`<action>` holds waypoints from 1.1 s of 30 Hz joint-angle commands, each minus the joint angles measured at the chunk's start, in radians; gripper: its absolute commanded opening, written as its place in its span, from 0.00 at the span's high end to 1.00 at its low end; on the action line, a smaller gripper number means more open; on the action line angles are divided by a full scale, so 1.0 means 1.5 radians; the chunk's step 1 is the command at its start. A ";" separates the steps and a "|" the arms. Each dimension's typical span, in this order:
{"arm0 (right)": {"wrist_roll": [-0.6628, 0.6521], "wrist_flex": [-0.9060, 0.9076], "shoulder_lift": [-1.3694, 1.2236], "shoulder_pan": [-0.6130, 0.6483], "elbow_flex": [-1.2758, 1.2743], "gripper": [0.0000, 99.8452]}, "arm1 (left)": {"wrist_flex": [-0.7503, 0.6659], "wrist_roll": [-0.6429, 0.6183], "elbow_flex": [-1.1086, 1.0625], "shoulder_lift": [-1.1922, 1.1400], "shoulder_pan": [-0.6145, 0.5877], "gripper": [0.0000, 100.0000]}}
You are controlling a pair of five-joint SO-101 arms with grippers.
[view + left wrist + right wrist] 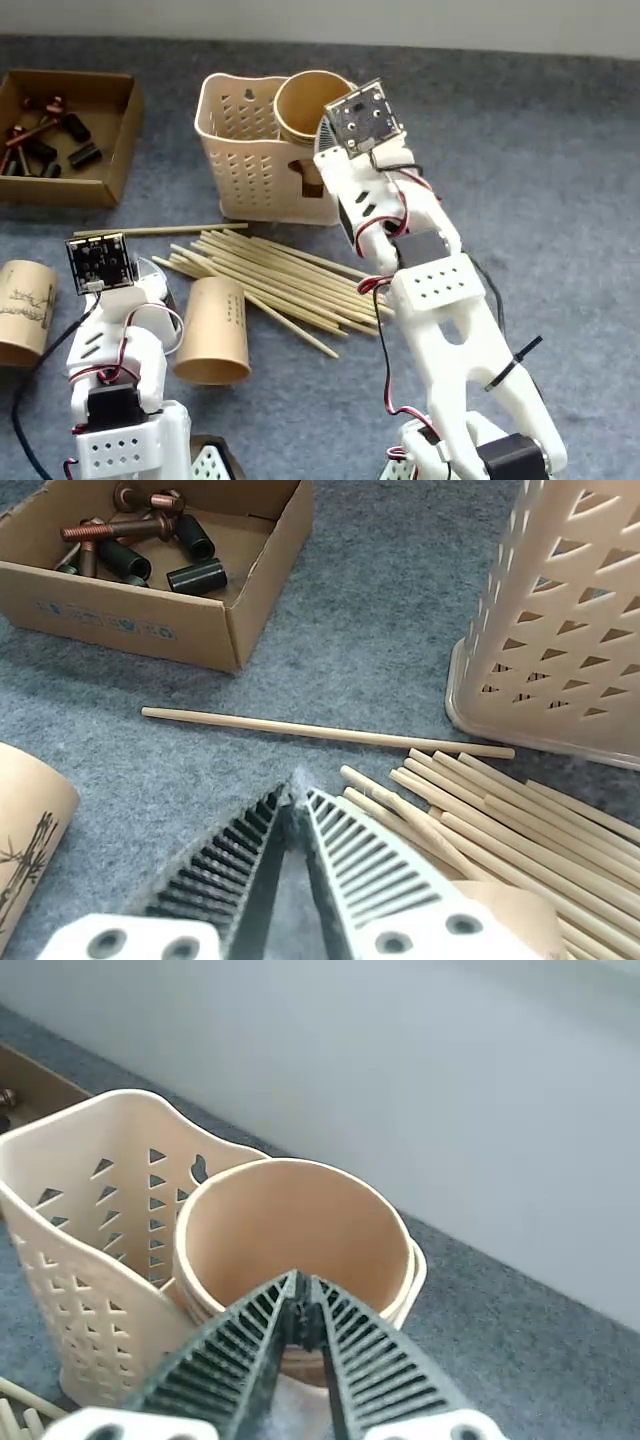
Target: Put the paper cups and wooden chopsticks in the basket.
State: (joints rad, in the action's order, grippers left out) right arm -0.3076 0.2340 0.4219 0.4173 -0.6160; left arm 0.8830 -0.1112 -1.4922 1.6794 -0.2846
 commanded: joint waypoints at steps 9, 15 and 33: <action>-0.002 0.046 0.184 -0.003 -0.013 0.99 | -0.011 0.007 0.005 0.005 -0.007 0.99; 0.001 0.158 0.308 -0.001 -0.020 0.99 | -0.011 0.007 0.005 0.005 -0.007 0.99; 0.002 0.388 0.572 0.031 -0.270 0.99 | -0.011 0.007 0.005 0.005 -0.007 0.99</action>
State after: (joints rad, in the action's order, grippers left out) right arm -0.3076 0.8109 1.1983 0.4572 -0.9505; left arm 0.8830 -0.1112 -1.4922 1.6794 -0.2846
